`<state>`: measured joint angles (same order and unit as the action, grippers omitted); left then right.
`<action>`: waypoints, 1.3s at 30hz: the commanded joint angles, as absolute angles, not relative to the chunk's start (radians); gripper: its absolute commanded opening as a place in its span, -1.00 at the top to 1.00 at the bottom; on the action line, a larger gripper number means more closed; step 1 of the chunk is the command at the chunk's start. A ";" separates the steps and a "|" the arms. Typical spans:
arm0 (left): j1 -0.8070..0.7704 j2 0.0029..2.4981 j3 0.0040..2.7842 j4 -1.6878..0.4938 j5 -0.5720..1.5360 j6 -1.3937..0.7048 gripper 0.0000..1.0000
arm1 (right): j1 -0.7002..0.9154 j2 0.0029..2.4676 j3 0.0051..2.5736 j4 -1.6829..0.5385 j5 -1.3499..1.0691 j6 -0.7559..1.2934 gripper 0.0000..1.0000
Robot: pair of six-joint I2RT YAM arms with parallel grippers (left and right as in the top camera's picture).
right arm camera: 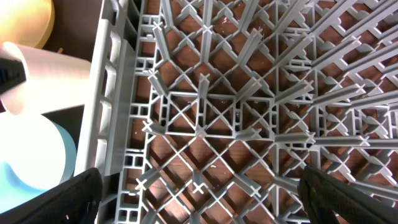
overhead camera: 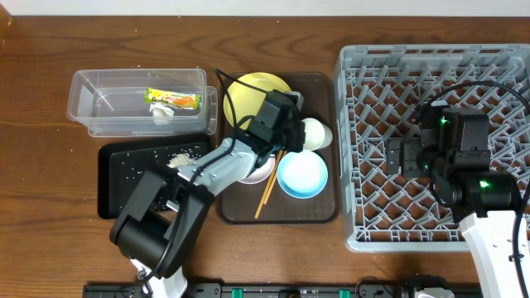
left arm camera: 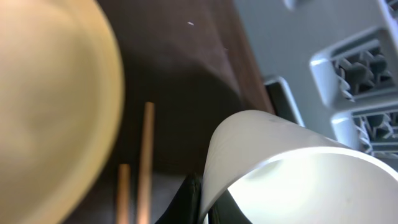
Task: Sort waste into correct bins and load items into the dishwasher rack
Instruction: 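Grasp the white paper cup with the left gripper and lift it, then hand the white cup from the left gripper to the right gripper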
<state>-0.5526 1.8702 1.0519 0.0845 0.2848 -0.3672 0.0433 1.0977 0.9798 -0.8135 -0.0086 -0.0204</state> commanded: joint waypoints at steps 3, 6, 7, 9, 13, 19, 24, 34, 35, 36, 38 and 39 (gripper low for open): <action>-0.453 1.756 1.071 0.083 0.368 -0.413 0.88 | 0.033 1.093 0.999 -0.779 -0.016 -0.031 -0.98; -0.365 1.678 1.071 0.084 0.531 -0.511 0.88 | 0.033 1.093 0.999 -0.701 -0.044 -0.032 -0.99; -0.335 1.663 1.071 0.086 0.604 -0.551 0.88 | 0.033 1.095 0.999 -0.673 -0.080 -0.037 -0.98; -0.278 1.653 1.071 0.108 0.793 -0.608 0.88 | 0.033 1.102 0.999 -0.634 -0.212 -0.081 -0.98; -0.213 1.655 1.071 0.125 1.152 -0.649 0.88 | 0.034 1.138 0.999 -0.625 -0.655 -0.231 -0.99; -0.210 1.655 1.071 0.130 1.402 -0.649 0.88 | 0.091 1.240 0.999 -0.674 -1.053 -0.430 -0.98; -0.210 1.655 1.071 0.128 1.475 -0.649 0.88 | 0.159 1.314 0.999 -0.639 -1.065 -0.473 -0.99; -0.219 1.655 1.071 0.129 1.479 -0.672 0.88 | 0.194 1.328 0.999 -0.347 -1.084 -0.422 -0.98; -0.220 1.655 1.071 0.129 1.484 -0.672 0.88 | 0.194 1.328 0.999 -0.323 -1.083 -0.419 -0.98; -0.221 1.655 1.071 0.129 1.491 -0.676 0.88 | 0.194 1.328 0.999 -0.304 -1.081 -0.419 -0.99; -0.224 1.655 1.071 0.129 1.504 -0.679 0.88 | 0.194 1.328 0.999 -0.278 -1.082 -0.419 -0.99; -0.225 1.655 1.071 0.129 1.509 -0.680 0.88 | 0.194 1.328 0.999 -0.271 -1.082 -0.419 -0.99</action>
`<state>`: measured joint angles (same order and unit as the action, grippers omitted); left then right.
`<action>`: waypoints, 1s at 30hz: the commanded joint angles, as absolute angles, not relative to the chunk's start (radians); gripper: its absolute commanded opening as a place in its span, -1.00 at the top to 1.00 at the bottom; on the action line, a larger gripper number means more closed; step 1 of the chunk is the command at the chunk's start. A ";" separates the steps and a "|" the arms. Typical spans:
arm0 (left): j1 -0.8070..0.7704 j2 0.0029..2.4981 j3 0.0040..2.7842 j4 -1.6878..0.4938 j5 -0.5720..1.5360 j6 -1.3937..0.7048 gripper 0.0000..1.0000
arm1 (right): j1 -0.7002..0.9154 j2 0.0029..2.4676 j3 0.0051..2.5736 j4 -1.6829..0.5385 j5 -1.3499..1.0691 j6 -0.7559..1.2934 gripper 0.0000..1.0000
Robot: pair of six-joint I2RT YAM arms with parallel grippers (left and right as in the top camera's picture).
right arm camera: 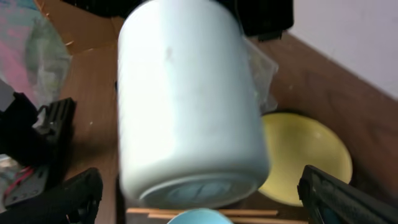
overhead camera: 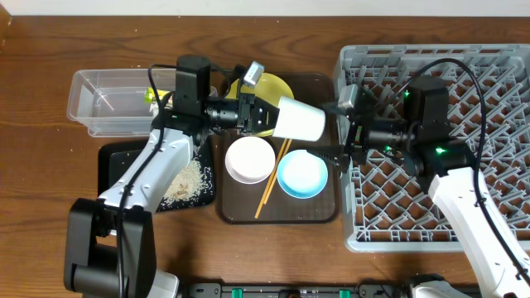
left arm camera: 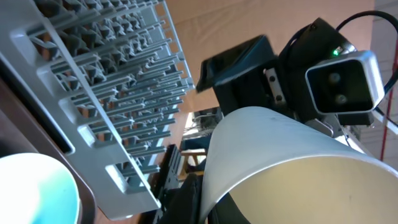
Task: Sort waste into correct bins and load items into the dishwasher rack
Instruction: 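Hand the white cup from the left gripper to the right gripper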
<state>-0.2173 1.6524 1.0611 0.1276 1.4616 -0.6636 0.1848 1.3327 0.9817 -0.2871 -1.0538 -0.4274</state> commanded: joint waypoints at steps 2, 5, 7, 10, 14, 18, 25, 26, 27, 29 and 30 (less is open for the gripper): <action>-0.228 1.655 1.071 0.129 1.511 -0.692 0.88 | 0.198 1.328 0.999 -0.260 -1.083 -0.415 -0.99; -0.235 1.655 1.071 0.129 1.520 -0.700 0.88 | 0.210 1.328 0.999 -0.249 -1.100 -0.416 -0.98; -0.242 1.655 1.071 0.129 1.526 -0.717 0.88 | 0.211 1.328 0.999 -0.237 -1.113 -0.416 -0.96; -0.247 1.655 1.071 0.129 1.530 -0.716 0.88 | 0.211 1.328 0.999 -0.226 -1.116 -0.415 -0.89; -0.247 1.655 1.071 0.129 1.530 -0.717 0.88 | 0.211 1.328 0.999 -0.219 -1.119 -0.415 -0.79; -0.247 1.655 1.071 0.130 1.530 -0.717 0.88 | 0.211 1.328 0.999 -0.214 -1.135 -0.416 -0.49; -0.247 1.655 1.071 0.129 1.530 -0.717 0.88 | 0.211 1.328 0.999 -0.208 -1.135 -0.416 -0.17; -0.247 1.655 1.071 0.129 1.530 -0.717 0.88 | 0.211 1.328 0.999 -0.208 -1.135 -0.415 -0.13; -0.247 1.655 1.071 0.129 1.530 -0.717 0.87 | 0.211 1.328 0.999 -0.208 -1.135 -0.415 -0.10; -0.247 1.655 1.071 0.129 1.530 -0.717 0.88 | 0.211 1.328 0.999 -0.208 -1.134 -0.416 0.02; -0.247 1.655 1.071 0.130 1.529 -0.717 0.86 | 0.211 1.328 0.999 -0.208 -1.135 -0.416 0.03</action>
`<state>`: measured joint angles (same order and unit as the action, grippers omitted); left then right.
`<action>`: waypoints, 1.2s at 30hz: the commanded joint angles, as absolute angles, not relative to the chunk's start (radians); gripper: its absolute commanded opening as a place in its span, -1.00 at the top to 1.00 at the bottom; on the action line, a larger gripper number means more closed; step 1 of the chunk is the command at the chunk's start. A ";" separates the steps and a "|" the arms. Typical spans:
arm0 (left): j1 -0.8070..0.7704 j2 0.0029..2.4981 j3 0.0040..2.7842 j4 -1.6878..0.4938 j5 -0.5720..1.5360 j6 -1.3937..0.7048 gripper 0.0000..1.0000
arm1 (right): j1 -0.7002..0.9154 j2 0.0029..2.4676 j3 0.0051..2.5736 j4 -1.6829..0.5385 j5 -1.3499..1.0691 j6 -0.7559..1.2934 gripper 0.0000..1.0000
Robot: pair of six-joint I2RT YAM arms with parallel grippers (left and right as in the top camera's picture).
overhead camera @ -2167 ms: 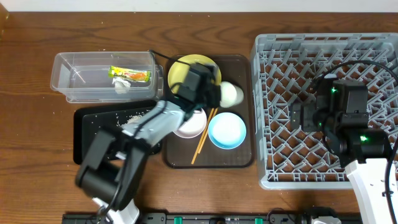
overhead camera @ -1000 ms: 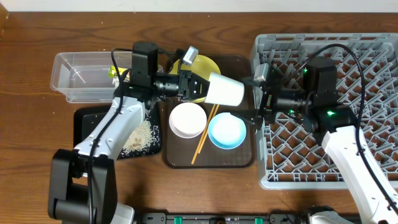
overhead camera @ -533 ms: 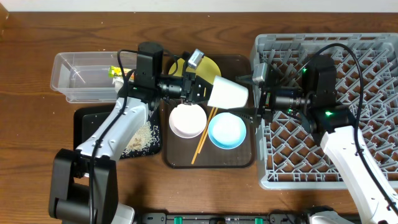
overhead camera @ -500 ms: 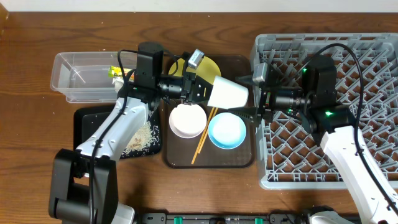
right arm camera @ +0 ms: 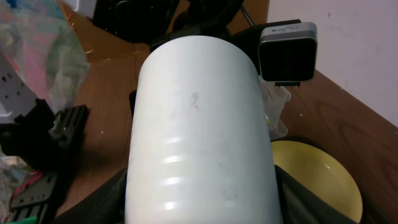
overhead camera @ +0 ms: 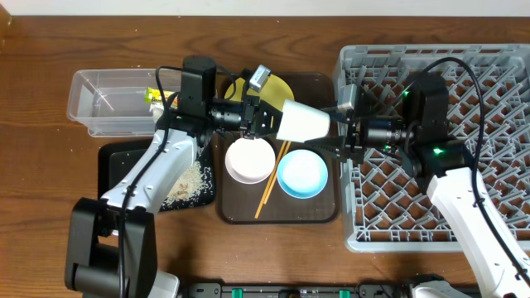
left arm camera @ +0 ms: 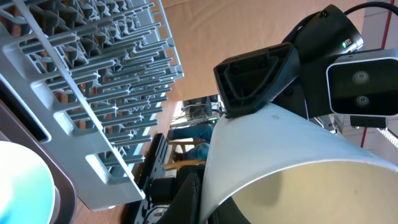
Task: Sort waste into correct bins and load items into the dishwasher rack
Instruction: 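Hand the white cup from the left gripper to the right gripper, then place the cup upside down in the grey rack with the right gripper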
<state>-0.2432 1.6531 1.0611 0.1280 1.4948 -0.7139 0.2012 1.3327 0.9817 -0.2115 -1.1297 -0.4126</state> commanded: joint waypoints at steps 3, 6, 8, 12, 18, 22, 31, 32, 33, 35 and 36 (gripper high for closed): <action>-0.246 1.655 1.071 0.130 1.518 -0.716 0.77 | 0.210 1.328 0.999 -0.209 -1.134 -0.415 0.14; -0.246 1.655 1.071 0.129 1.467 -0.682 0.56 | 0.207 1.328 0.999 -0.213 -1.116 -0.388 0.09; -0.245 1.655 1.070 0.128 1.406 -0.633 0.45 | 0.201 1.328 0.999 -0.213 -1.061 -0.340 0.07; -0.230 1.655 1.068 0.085 1.204 -0.555 0.39 | 0.178 1.328 0.999 -0.228 -0.870 -0.245 0.22; -0.154 1.653 1.068 -0.052 0.877 -0.420 0.25 | 0.123 1.317 0.999 -0.304 -0.702 -0.224 0.39; -0.082 1.622 1.068 -0.119 0.853 -0.378 0.25 | 0.075 1.299 1.017 -0.401 -0.626 -0.205 0.58; -0.028 1.355 1.068 -0.491 0.578 -0.197 0.26 | -0.002 1.289 1.266 -0.822 -0.311 -0.132 0.95; -0.028 1.327 1.068 -0.531 0.534 -0.190 0.26 | -0.006 1.290 1.293 -0.870 -0.279 -0.118 0.98; -0.028 1.298 1.068 -0.575 0.479 -0.190 0.26 | -0.011 1.291 1.319 -0.924 -0.239 -0.097 0.99; -0.028 1.257 1.068 -0.642 0.385 -0.191 0.26 | -0.022 1.293 1.354 -1.011 -0.162 -0.060 0.98; -0.028 1.238 1.068 -0.674 0.341 -0.191 0.26 | -0.029 1.295 1.364 -1.048 -0.122 -0.038 0.98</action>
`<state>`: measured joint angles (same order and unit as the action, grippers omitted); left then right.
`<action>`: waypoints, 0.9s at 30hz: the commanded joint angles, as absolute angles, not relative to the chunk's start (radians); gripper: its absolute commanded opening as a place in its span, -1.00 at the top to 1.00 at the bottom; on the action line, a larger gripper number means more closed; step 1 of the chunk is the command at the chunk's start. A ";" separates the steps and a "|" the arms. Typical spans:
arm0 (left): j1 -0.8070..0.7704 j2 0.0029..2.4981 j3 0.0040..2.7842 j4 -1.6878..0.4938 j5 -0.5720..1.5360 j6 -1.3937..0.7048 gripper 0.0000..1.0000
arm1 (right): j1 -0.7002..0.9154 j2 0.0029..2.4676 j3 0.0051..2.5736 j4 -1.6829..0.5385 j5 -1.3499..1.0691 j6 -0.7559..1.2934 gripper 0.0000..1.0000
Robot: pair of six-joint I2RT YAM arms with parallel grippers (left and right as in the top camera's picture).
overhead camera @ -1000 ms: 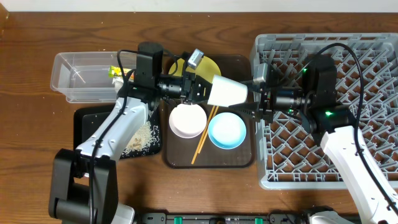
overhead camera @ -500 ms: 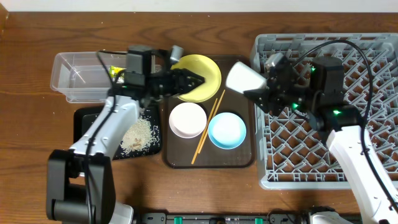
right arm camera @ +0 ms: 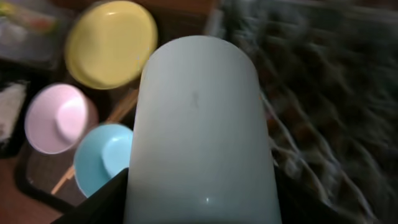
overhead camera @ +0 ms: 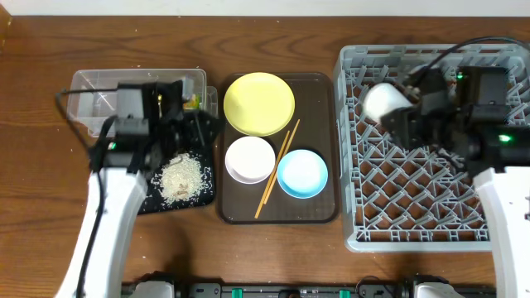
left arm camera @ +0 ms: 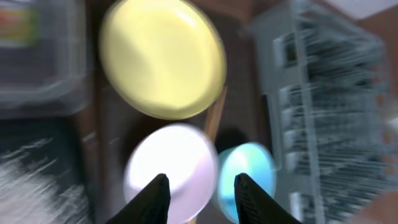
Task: Sort waste into correct bins and load items into the dishwasher rack
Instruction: 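Place the cup upside down in the grey rack with the right gripper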
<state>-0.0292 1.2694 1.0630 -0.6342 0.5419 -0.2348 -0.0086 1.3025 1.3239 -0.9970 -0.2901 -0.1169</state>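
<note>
A white cup [overhead camera: 383, 101] lies on its side in my right gripper [overhead camera: 391, 108], which is shut on it above the left part of the grey dishwasher rack [overhead camera: 489, 223]. In the right wrist view the cup [right arm camera: 199, 124] fills the middle, with my right gripper [right arm camera: 199, 199] round it. My left gripper [overhead camera: 203, 124] is open and empty near the black tray. Its fingers [left arm camera: 155, 199] frame the white bowl [left arm camera: 168, 171] and the blue bowl [left arm camera: 245, 180]. A yellow plate [overhead camera: 258, 103], white bowl [overhead camera: 250, 159], blue bowl [overhead camera: 302, 173] and chopsticks [overhead camera: 277, 170] sit on the brown tray [overhead camera: 319, 211].
A clear plastic bin [overhead camera: 99, 87] holding a wrapper stands at the far left. In front of it a black tray [overhead camera: 199, 194] carries spilled rice [overhead camera: 178, 175]. The rack's upright tines rise under the held cup.
My left gripper has let go of the cup and drawn back left, over the black tray. My right gripper, shut on the cup, has moved right from above the brown tray to above the rack.
My left gripper was down at the cup on the brown tray while my right gripper stood open over the rack. Then the left held the cup raised, bottom toward the right gripper. Then the right gripper's fingers were around it. Now the right alone holds it.
</note>
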 commanded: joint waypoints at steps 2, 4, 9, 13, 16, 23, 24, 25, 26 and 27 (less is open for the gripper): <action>-0.028 1.213 1.068 -0.719 0.290 -0.191 0.25 | -0.057 1.302 1.375 -1.135 -0.021 0.049 0.98; -0.028 1.198 1.068 -0.744 0.276 -0.191 0.26 | -0.093 1.311 1.375 -1.203 0.022 0.110 0.98; -0.028 1.195 1.068 -0.755 0.276 -0.192 0.26 | -0.212 1.351 1.375 -1.305 0.026 0.146 0.98; -0.028 1.195 1.068 -0.756 0.276 -0.192 0.26 | -0.290 1.391 1.373 -1.328 0.026 0.145 0.98; -0.028 1.195 1.068 -0.758 0.276 -0.196 0.26 | -0.315 1.430 1.369 -1.343 0.025 0.145 0.98; -0.028 1.195 1.068 -0.759 0.276 -0.196 0.25 | -0.316 1.540 1.357 -1.351 0.012 0.146 0.99; -0.028 1.195 1.068 -0.759 0.276 -0.196 0.25 | -0.317 1.552 1.356 -1.351 0.007 0.145 0.98; -0.028 1.195 1.068 -0.759 0.276 -0.196 0.25 | -0.317 1.565 1.354 -1.351 0.006 0.145 0.98; -0.028 1.195 1.068 -0.759 0.276 -0.196 0.25 | -0.317 1.577 1.352 -1.351 0.007 0.145 0.98; -0.028 1.195 1.068 -0.759 0.276 -0.196 0.25 | -0.317 1.589 1.349 -1.351 0.007 0.145 0.98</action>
